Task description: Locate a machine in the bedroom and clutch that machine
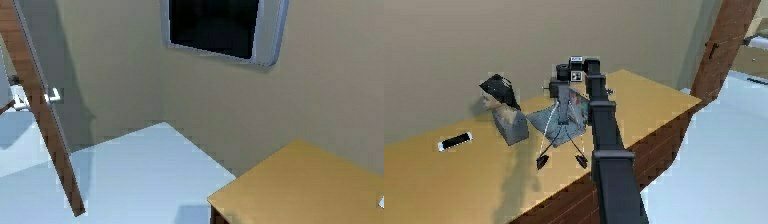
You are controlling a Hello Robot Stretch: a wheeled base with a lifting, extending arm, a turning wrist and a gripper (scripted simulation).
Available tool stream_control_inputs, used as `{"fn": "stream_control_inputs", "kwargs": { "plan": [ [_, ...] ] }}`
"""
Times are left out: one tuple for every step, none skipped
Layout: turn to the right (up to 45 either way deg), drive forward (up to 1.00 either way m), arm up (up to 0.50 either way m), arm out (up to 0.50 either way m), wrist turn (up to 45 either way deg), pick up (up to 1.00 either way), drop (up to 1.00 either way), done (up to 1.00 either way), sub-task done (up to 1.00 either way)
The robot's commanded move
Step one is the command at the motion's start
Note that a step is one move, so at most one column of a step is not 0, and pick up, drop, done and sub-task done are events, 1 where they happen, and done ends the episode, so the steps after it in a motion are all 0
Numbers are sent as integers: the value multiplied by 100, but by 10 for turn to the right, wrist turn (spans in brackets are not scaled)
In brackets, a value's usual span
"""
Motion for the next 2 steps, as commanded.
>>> {"fn": "stream_control_inputs", "kwargs": {
  "plan": [
    [0,0,0,0,450,0,0,0,0],
    [0,0,0,0,450,0,0,0,0]
  ]
}}
